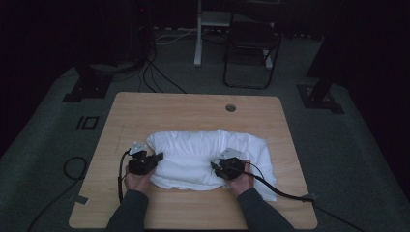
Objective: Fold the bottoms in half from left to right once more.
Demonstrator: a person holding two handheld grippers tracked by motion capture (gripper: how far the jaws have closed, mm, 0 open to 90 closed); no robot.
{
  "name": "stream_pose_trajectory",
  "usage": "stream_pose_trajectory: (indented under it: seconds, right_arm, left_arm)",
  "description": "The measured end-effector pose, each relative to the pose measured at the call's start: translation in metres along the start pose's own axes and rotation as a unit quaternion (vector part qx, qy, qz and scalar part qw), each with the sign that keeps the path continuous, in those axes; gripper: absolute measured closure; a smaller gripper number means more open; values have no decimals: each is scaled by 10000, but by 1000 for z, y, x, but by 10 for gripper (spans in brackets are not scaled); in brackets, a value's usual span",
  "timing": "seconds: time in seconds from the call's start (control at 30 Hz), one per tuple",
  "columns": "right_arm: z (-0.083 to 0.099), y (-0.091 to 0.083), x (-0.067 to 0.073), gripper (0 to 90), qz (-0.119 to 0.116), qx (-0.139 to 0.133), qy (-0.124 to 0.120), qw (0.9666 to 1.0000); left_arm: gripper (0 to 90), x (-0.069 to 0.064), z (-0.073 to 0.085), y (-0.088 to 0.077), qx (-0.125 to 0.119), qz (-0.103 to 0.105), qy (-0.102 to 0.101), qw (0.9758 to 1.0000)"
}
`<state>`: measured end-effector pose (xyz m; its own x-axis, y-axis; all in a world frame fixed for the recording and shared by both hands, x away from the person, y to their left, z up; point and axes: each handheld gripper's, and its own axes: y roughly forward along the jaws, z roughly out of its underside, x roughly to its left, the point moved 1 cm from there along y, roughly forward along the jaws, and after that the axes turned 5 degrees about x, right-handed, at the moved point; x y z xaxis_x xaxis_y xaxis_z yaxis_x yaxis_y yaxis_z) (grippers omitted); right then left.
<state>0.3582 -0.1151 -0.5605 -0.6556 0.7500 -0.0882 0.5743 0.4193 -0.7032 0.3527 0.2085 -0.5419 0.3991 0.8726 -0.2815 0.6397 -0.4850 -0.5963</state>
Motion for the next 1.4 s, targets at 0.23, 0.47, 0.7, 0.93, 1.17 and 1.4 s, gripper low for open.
stream_pose_trajectory:
  seconds: [0.23,0.47,0.7,0.93,1.17,1.4]
  right_arm:
    - [-6,6,4,568,-75,22,202,9998]
    - [-10,16,7,575,-322,-179,443,9983]
    - [-25,20,15,542,-444,103,323,9984]
    - [-40,-13,-13,484,-488,-386,273,9977]
    - [-58,27,-50,518,-91,-59,1005,9949]
    - [-54,41,-52,466,-286,459,858,9948]
  left_arm:
    - [831,-20,-34,-18,-509,347,254,9978]
    - [832,-63,-61,-24,-731,750,849,9909]
    - [831,-99,-69,-8,-656,1024,1296,9841]
    - [831,-99,-63,3,-521,1111,1261,9844]
    - [831,-108,-58,7,-487,1272,1361,9813]
    - [831,-114,-55,12,-420,1323,1481,9792]
